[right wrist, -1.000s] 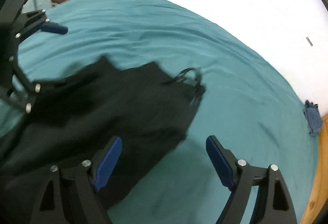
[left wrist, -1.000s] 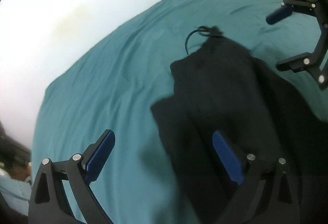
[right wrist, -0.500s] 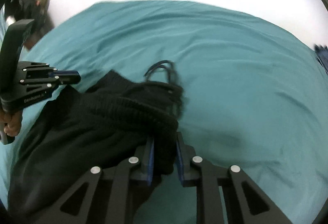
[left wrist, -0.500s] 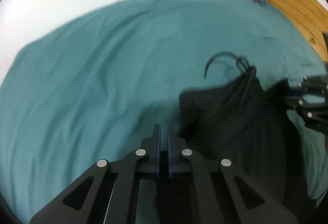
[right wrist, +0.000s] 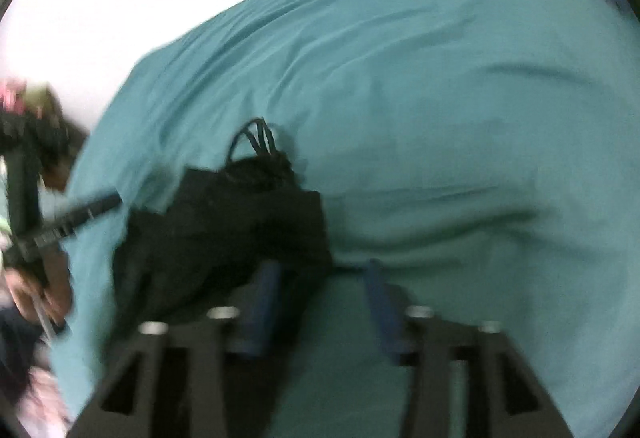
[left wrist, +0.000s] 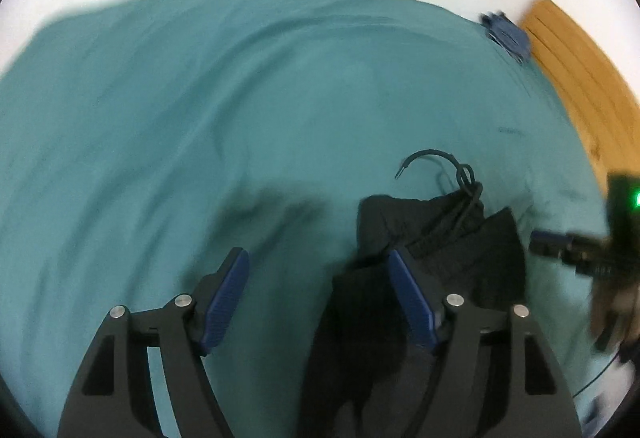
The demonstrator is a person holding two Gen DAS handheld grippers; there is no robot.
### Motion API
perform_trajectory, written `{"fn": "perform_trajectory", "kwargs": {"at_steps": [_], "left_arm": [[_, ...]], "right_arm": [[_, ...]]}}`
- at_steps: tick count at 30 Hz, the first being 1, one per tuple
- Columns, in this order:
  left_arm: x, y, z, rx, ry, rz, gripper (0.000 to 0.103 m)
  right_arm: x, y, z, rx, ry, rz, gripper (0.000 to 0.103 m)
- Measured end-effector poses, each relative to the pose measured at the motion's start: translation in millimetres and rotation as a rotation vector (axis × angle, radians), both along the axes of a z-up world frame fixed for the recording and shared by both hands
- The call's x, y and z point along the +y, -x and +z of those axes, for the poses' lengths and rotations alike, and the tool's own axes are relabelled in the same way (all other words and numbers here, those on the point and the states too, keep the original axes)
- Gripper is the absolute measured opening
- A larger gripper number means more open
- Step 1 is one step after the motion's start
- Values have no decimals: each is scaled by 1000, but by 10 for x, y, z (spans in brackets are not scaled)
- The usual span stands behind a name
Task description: Fold clothes
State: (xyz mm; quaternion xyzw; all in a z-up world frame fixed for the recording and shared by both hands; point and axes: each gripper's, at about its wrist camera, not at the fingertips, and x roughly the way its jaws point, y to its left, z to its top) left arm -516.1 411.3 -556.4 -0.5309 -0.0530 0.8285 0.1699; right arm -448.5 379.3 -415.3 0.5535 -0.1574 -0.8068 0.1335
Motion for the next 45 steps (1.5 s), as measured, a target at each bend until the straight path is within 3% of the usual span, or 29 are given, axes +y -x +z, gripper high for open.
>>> {"fn": "perform_trajectory", "kwargs": {"at_steps": [3,8,11,12,13,15,23,29,32,33,34,35,37,38,39,42,45], "left_arm": [[145,302,-169,-33,47,36,73],[472,303,-290,-71,56,-24,74],[642,301,-403,-90,82,-52,71],[678,317,-431,-99,77,-56,47],[704,334,-440,-102,77,-54,24],[756,360,-422,-95,82,-62,17],[814,461,-124,33,94,-83,14],[910,763,-141,75,121,-67,14],[970,802,-399,81,243,-83,21],[971,793,-480,86,326,-96,32],[929,774,-503,95,368,-102,59],[864,739,-500,106,393,-107,69],[614,584,-350,144,353,-101,81],[482,506,-284,155,333,-94,81],[334,425,-242,144,313,-76,81],[-209,71,-182,58,251,8,81],[-696,-578,-153,-56,140,59,81]], "right_arm": [[-92,85,-41,-41,63,-51,65],[-508,404,-272,-55,-94,-31,64],[-585,424,-390,-43,-110,-28,26],[-557,410,-394,-33,-96,-44,18],[-530,395,-397,-23,-83,-60,17],[-511,354,-393,0,-76,-73,13],[-583,274,-293,135,-102,-90,12],[-549,404,-224,181,-122,-138,12],[-601,536,-396,134,-161,-114,12],[-603,540,-461,80,-168,-86,14],[-576,524,-489,50,-156,-82,17],[-548,505,-513,21,-144,-78,22],[-405,295,-436,13,-100,-100,47],[-313,149,-383,13,-74,-115,63],[-198,-48,-333,15,-34,-135,69],[64,-637,-250,-32,37,-168,70],[280,-1418,-173,-115,122,-190,70]]}}
